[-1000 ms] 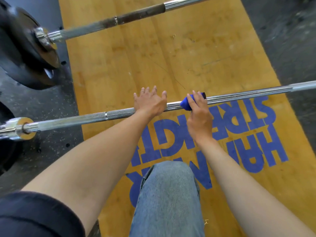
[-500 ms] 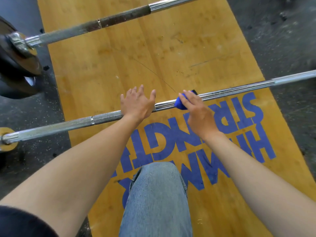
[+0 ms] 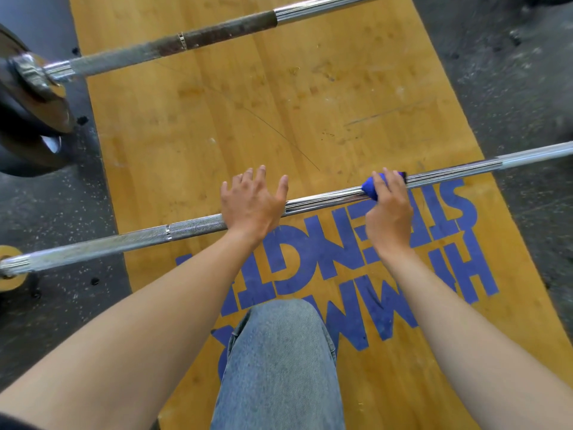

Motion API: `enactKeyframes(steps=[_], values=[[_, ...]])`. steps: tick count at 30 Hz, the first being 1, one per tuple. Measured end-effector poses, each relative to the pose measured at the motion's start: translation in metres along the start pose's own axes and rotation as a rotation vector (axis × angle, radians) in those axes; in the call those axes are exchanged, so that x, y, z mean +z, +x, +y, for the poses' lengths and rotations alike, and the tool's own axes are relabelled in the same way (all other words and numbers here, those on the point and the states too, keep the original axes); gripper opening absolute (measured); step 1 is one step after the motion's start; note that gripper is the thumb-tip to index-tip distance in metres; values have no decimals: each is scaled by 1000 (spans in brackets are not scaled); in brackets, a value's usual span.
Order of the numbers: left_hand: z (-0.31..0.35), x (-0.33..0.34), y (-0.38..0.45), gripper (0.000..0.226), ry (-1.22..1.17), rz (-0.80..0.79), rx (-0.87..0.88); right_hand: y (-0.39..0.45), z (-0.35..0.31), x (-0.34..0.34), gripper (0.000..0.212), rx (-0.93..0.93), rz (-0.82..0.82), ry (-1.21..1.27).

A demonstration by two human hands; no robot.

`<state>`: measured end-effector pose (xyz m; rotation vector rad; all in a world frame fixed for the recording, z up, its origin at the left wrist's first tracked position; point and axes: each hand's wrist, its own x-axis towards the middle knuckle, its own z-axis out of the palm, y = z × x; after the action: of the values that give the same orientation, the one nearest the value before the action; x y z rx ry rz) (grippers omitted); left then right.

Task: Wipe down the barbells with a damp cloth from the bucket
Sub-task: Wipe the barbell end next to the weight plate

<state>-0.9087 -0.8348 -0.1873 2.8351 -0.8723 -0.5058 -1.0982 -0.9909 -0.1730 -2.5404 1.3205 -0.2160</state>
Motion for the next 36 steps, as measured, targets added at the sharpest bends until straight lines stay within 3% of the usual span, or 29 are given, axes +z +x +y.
enactKeyframes(steps=[3, 4, 7, 9, 11, 12, 16, 17, 21, 22, 25, 27, 30, 32, 34, 36], values=[[1, -1, -4, 75, -7, 14, -2, -11, 3, 1, 78, -340, -71, -43], [1, -2, -5, 75, -11, 16, -6, -5, 13, -3, 79, -306, -72, -50], [1, -2, -8, 74, -7, 32, -12, 4, 19, -8, 71, 70, 27, 14], [2, -3, -10, 75, -12, 25, -18, -8, -5, 0, 67, -25, 10, 24], [2, 0, -15, 76, 10, 43, -22, -20, -5, 8, 72, -312, -35, 3], [3, 2, -16, 76, 17, 60, -15, -17, 4, 5, 75, -355, -44, 8], [2, 8, -27, 73, 26, 129, -12, -5, 30, -4, 64, 58, 63, 71], [2, 9, -31, 72, 26, 143, -7, -11, 20, -1, 60, 21, 77, 75], [3, 17, -51, 69, 35, 191, -7, -44, 12, 9, 66, -456, -62, 68], [4, 19, -56, 67, 34, 209, -2, -40, 24, 2, 69, -424, -79, 52], [7, 25, -72, 65, 61, 248, 13, -35, 57, -17, 67, -104, -25, 13], [7, 28, -81, 66, 94, 226, 11, -50, 51, -17, 67, -225, -82, -9], [9, 31, -95, 64, 103, 141, 12, -60, 53, -23, 79, -581, -289, -46], [11, 35, -103, 65, 91, 118, -4, -49, 66, -32, 79, -519, -303, -67], [12, 39, -112, 68, 93, 128, -30, -58, 72, -34, 75, -373, -217, -44], [12, 44, -124, 77, 115, 158, -55, -86, 68, -25, 77, -447, -183, -11]])
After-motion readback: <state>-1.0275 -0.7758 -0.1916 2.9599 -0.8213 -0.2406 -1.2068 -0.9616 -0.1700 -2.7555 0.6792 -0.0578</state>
